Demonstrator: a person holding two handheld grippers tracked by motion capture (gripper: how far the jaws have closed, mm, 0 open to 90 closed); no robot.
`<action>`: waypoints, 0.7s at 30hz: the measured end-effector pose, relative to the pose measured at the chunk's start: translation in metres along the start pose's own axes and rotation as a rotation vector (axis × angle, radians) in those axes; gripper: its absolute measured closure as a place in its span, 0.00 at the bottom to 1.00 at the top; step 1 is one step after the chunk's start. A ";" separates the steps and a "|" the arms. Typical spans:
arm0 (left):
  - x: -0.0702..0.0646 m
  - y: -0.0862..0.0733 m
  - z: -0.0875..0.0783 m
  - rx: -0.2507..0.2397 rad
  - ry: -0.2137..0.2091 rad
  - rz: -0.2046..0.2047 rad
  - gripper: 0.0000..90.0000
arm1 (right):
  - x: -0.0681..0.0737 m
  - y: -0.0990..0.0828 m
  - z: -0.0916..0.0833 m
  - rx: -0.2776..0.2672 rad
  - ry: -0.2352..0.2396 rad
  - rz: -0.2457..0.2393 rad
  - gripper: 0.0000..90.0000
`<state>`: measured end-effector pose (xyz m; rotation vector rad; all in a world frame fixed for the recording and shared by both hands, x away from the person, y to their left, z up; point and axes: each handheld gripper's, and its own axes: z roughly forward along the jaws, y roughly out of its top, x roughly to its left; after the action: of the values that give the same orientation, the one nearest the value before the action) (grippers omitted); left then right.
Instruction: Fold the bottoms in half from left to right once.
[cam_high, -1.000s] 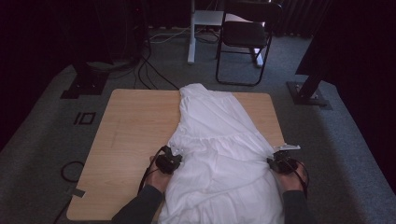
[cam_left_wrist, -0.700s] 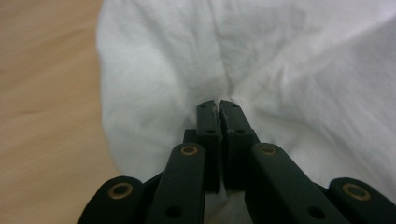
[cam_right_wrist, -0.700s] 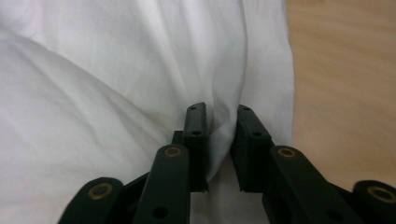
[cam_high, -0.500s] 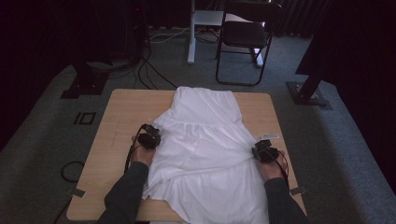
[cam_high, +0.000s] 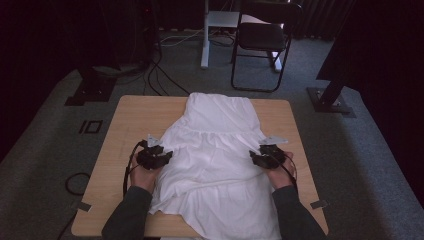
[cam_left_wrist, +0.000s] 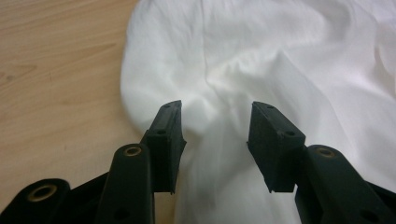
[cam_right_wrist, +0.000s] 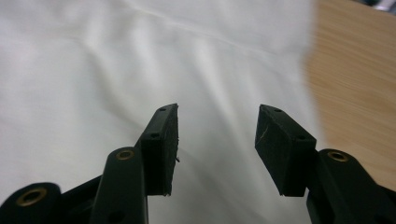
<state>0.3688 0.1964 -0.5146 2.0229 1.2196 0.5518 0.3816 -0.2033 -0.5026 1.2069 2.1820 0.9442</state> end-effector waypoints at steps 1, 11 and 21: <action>0.000 0.000 0.000 0.000 0.000 0.000 0.60 | 0.000 0.000 0.000 0.000 0.000 0.000 0.53; -0.019 -0.034 -0.026 -0.004 -0.018 0.042 0.56 | 0.045 0.018 0.053 0.080 0.170 -0.071 0.79; -0.017 -0.066 -0.064 -0.022 -0.039 0.011 0.55 | 0.023 -0.023 -0.032 -0.025 0.179 -0.089 0.99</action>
<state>0.2800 0.2242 -0.5221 2.0139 1.1751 0.5265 0.3361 -0.2032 -0.5003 1.0395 2.3336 1.0749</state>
